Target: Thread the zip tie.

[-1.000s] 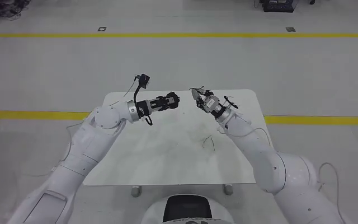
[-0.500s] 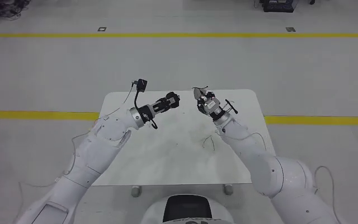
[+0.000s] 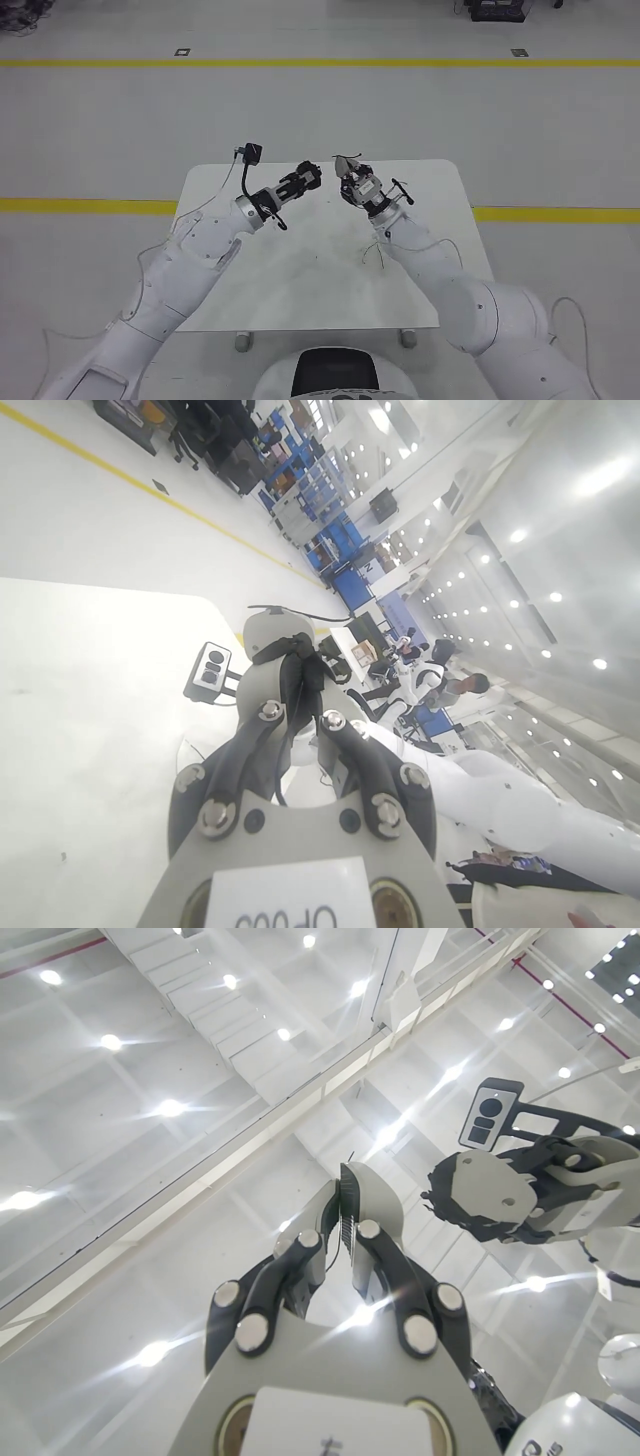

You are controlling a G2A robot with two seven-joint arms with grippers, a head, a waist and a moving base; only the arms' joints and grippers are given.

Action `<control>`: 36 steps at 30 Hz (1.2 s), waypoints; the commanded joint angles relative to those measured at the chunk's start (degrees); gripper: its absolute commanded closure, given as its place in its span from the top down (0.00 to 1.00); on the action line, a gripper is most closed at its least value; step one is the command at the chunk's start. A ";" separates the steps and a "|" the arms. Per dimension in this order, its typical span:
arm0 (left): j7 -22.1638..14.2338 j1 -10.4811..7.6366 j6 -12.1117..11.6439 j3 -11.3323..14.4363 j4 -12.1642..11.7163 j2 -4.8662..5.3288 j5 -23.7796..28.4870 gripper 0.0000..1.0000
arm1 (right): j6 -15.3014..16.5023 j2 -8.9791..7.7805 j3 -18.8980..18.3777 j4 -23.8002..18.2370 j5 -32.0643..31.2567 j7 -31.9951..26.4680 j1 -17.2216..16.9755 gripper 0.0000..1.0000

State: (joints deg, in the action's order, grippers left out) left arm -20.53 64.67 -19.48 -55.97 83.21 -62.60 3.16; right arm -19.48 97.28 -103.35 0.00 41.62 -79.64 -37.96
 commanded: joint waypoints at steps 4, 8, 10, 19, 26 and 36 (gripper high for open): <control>-1.97 0.58 0.00 -0.56 1.45 -0.54 8.20 0.00 | 0.00 0.31 -0.02 0.00 -0.51 0.00 -0.31 0.00; -1.97 0.58 0.00 -0.56 1.45 -0.54 8.20 0.00 | 0.00 0.31 -0.02 0.00 -0.51 0.00 -0.31 0.00; -1.97 0.58 0.00 -0.56 1.45 -0.54 8.20 0.00 | 0.00 0.31 -0.02 0.00 -0.51 0.00 -0.31 0.00; 5.95 1.36 0.00 -0.09 -1.19 -1.24 1.84 0.00 | 0.00 1.49 -0.10 -5.88 1.45 0.00 -3.32 0.00; 8.77 0.88 0.00 0.73 -2.65 -2.02 -1.25 0.00 | 0.00 2.97 3.42 -11.04 4.08 0.00 -6.46 0.00; 10.03 0.21 0.00 1.68 -3.66 -2.96 -2.12 0.00 | 0.00 3.36 10.21 -15.73 10.36 0.00 -9.38 0.00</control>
State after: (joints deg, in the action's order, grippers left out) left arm -10.55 64.89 -19.48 -54.28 79.57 -65.51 1.03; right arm -19.48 100.64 -93.67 -15.54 51.45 -79.64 -47.23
